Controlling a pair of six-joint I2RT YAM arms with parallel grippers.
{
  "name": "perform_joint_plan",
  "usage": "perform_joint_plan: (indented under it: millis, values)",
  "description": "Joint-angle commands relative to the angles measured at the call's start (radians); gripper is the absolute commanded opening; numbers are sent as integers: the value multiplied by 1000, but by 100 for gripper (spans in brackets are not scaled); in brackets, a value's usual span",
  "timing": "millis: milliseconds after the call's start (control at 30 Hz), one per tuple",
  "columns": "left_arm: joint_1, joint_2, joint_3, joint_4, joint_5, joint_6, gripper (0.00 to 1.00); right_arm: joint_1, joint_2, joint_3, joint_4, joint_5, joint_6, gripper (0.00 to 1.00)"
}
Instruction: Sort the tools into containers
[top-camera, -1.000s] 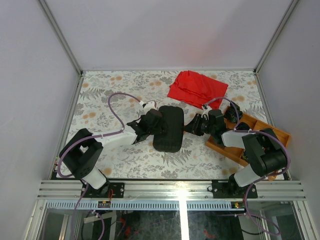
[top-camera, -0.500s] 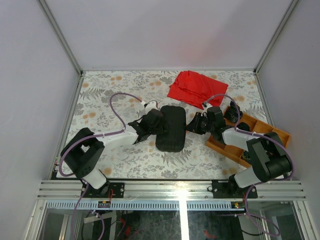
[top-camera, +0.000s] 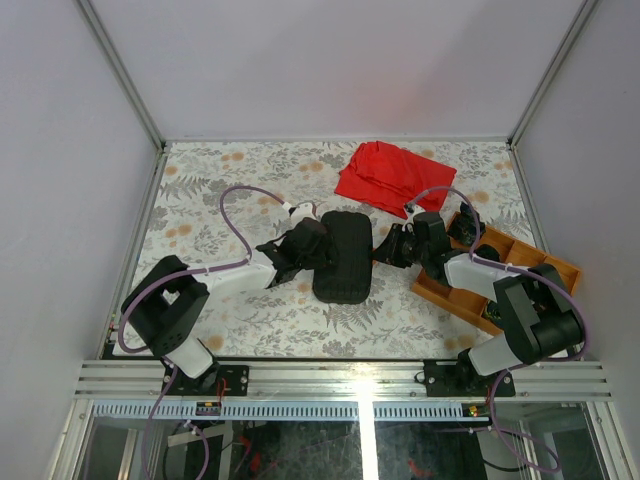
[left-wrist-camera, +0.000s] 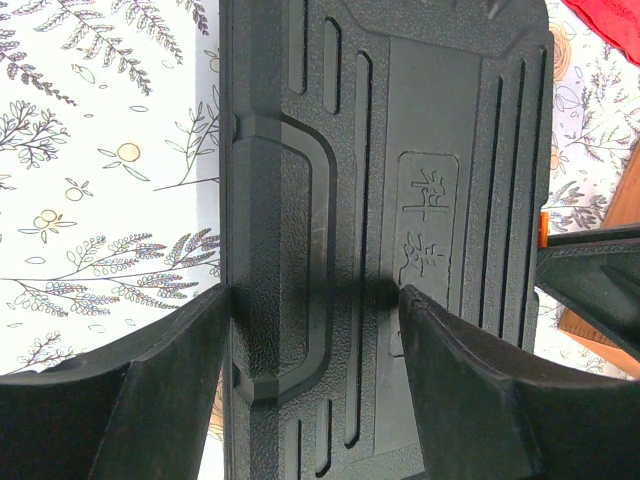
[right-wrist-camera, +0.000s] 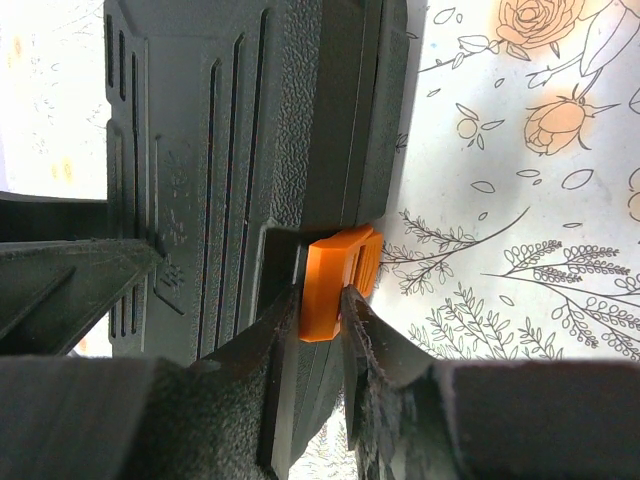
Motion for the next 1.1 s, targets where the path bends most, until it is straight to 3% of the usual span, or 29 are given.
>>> perform_joint_plan:
  millis: [0,400,533,733,900,1067]
  values:
    - [-24,88,-72,-249,73,50,64,-12,50,-24,-78,147,-63,21]
    - [-24,83,-76,-249,72,46,64,-13,57,-44,16,66,-18,45]
    - [-24,85,-79,-245,73,44,64,-13,50,-48,14,71,-21,45]
    - [-24,84,-78,-245,75,46,64,-12,66,-40,-21,104,-22,33]
    - [-25,87,-77,-246,73,48,64,-13,65,-40,-44,137,-30,46]
    - [-25,87,-75,-246,75,46,64,-13,37,-68,-10,145,-13,48]
